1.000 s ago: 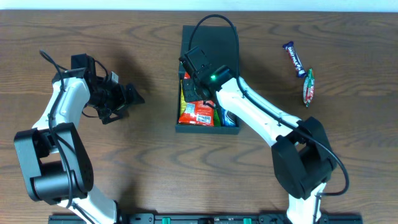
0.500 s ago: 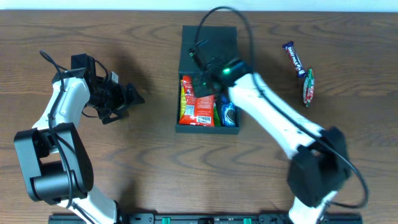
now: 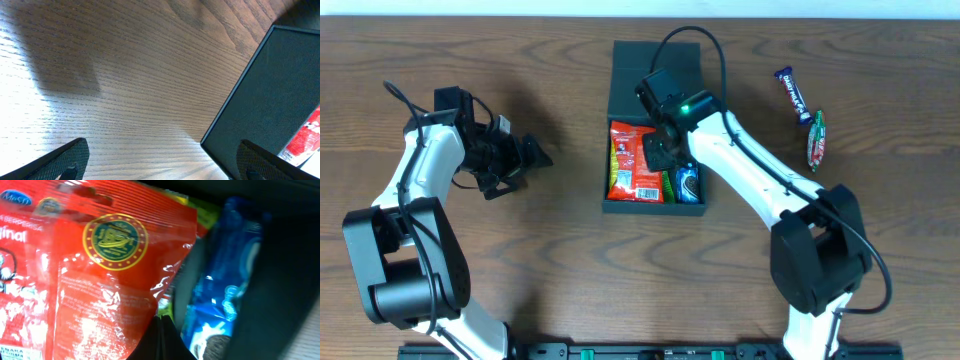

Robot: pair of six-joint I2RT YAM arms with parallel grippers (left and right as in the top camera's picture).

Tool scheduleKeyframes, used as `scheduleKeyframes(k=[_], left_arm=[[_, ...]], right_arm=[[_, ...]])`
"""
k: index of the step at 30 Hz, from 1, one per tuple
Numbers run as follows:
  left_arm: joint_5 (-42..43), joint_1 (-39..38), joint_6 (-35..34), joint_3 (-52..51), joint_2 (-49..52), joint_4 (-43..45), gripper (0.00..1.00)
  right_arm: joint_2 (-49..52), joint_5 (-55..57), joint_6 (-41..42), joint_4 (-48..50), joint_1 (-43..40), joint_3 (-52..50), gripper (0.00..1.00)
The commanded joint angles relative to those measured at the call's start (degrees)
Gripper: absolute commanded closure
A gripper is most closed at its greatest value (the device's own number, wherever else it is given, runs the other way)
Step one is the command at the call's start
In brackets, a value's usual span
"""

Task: Pack container
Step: 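Move the right gripper to the green Chunky bar and grasp it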

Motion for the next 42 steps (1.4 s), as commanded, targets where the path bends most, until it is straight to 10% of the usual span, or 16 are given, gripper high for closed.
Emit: scheduleKeyframes(k=[1, 11, 17, 27, 34, 42], left_arm=[[-0.22, 0.13, 1.42, 1.20, -0.26, -0.22, 0.05], [-0.42, 0.13, 1.44, 1.20, -0.26, -0.46, 0.05], [-0.39, 0.13, 1.42, 1.20, -0.26, -0.42, 0.05], [-0.39, 0.13, 1.44, 1.20, -0.26, -0.37, 0.05], [-0.39, 0.13, 1.44, 1.20, -0.26, 0.24, 0.05], [-0.39, 0.13, 1.42, 1.20, -0.26, 1.44, 0.05]], right_arm=[[0.31, -2.78, 0.02, 1.29, 0.66, -0.31, 0.99], [-2.01, 2.14, -0.15, -3.78, -2.62, 6.25, 0.99], [-6.73, 18.05, -15.91, -2.78, -12.87, 14.03, 0.97], [-0.04, 1.84, -23.47, -0.68, -41.29, 13.88, 0.78], [7.02, -3.56, -24.15, -6.84, -45.75, 13.86, 0.34], [12.79, -3.96, -25.00, -10.75, -44.15, 13.86, 0.36]])
